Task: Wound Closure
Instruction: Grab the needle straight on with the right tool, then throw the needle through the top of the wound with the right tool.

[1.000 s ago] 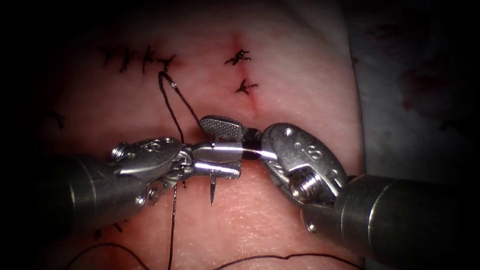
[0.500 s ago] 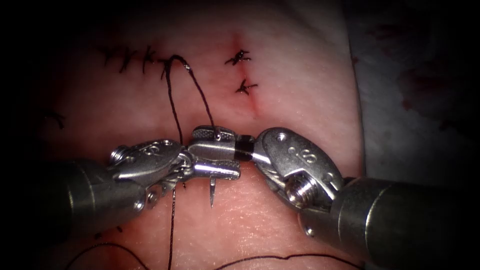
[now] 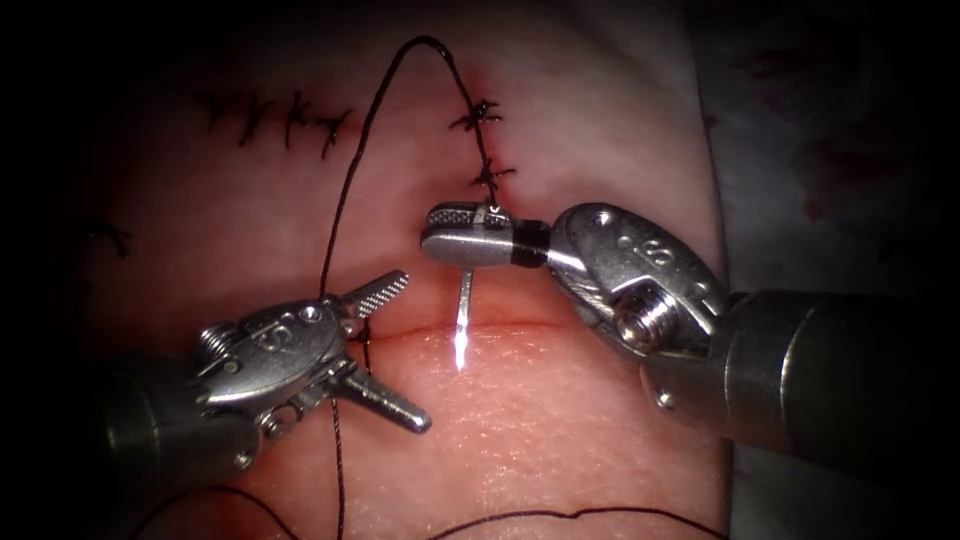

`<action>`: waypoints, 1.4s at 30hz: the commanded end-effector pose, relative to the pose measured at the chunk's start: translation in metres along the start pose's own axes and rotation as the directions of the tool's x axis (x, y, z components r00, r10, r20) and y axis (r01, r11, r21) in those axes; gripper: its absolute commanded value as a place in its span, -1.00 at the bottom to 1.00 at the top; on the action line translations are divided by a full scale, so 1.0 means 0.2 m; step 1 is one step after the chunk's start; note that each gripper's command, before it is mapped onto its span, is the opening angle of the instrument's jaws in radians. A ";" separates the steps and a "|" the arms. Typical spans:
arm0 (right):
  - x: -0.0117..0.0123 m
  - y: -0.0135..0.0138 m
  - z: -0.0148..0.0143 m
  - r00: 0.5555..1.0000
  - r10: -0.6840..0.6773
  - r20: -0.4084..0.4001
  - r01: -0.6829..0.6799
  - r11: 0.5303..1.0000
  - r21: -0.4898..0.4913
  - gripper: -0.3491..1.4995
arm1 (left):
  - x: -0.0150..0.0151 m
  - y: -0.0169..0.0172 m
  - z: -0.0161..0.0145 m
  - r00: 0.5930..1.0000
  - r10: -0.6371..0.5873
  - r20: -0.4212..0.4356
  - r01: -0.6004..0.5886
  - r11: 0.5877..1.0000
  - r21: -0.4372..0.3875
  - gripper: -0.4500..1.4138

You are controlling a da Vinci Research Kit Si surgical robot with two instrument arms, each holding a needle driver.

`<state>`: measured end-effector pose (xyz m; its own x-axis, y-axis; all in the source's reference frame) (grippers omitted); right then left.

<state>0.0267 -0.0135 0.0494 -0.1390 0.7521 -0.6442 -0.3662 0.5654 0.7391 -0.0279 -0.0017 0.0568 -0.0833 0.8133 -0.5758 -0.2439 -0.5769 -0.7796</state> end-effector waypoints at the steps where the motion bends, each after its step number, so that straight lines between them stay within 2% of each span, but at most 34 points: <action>1: -0.002 0.006 0.006 1.000 -0.029 -0.005 0.029 1.000 0.012 -1.00 | -0.003 -0.002 0.002 1.000 0.013 0.001 -0.013 1.000 0.026 0.82; 3: -0.003 0.009 0.007 0.996 -0.085 -0.006 0.085 0.996 0.022 -1.00 | -0.006 -0.003 0.000 0.999 0.050 0.012 -0.051 0.997 0.065 0.80; 7: -0.007 0.018 0.011 0.988 -0.155 -0.019 0.155 0.987 0.045 -1.00 | -0.013 -0.006 -0.004 0.996 0.083 0.029 -0.086 0.990 0.114 0.50; 10: -0.013 0.022 0.014 0.985 -0.171 0.019 0.170 0.984 0.050 -1.00 | -0.019 -0.010 -0.005 0.995 0.097 0.025 -0.098 0.994 0.051 -0.01; 11: -0.017 0.024 0.015 0.982 -0.188 0.025 0.186 0.981 0.048 -1.00 | -0.022 -0.012 -0.004 0.987 0.158 0.027 -0.158 0.987 0.022 -0.28; 14: -0.024 0.024 0.019 0.981 -0.192 0.036 0.190 0.981 0.048 -1.00 | -0.026 -0.015 -0.003 0.974 0.224 0.038 -0.225 0.974 0.015 -0.64; 16: -0.027 0.023 0.020 0.980 -0.198 0.037 0.196 0.980 0.045 -1.00 | -0.028 -0.016 -0.001 0.969 0.240 0.059 -0.241 0.970 0.024 -0.78; 24: -0.026 0.026 0.022 0.958 -0.284 0.030 0.282 0.958 0.042 -1.00 | -0.037 -0.018 0.004 0.951 0.249 0.185 -0.274 0.954 0.120 -0.66; 27: -0.026 0.028 0.023 0.953 -0.301 0.021 0.300 0.953 0.037 -1.00 | -0.042 -0.020 0.007 0.948 0.247 0.202 -0.281 0.947 0.156 -0.60; 29: -0.027 0.029 0.024 0.944 -0.330 0.016 0.330 0.943 0.036 -1.00 | -0.044 -0.022 0.009 0.946 0.244 0.213 -0.283 0.943 0.177 -0.48; 33: -0.029 0.031 0.027 0.936 -0.352 0.011 0.351 0.936 0.038 -1.00 | -0.049 -0.025 0.011 0.943 0.245 0.227 -0.294 0.931 0.215 -0.40; 42: -0.033 0.034 0.032 0.907 -0.421 0.001 0.421 0.906 0.042 -1.00 | -0.057 -0.024 0.012 0.940 0.239 0.243 -0.299 0.921 0.251 -0.37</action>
<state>0.0302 -0.0129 0.0593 0.0326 0.4434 -0.8957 -0.3528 0.8437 0.4047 -0.0276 -0.0081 0.0671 -0.3728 0.6461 -0.6660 -0.4438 -0.7545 -0.4835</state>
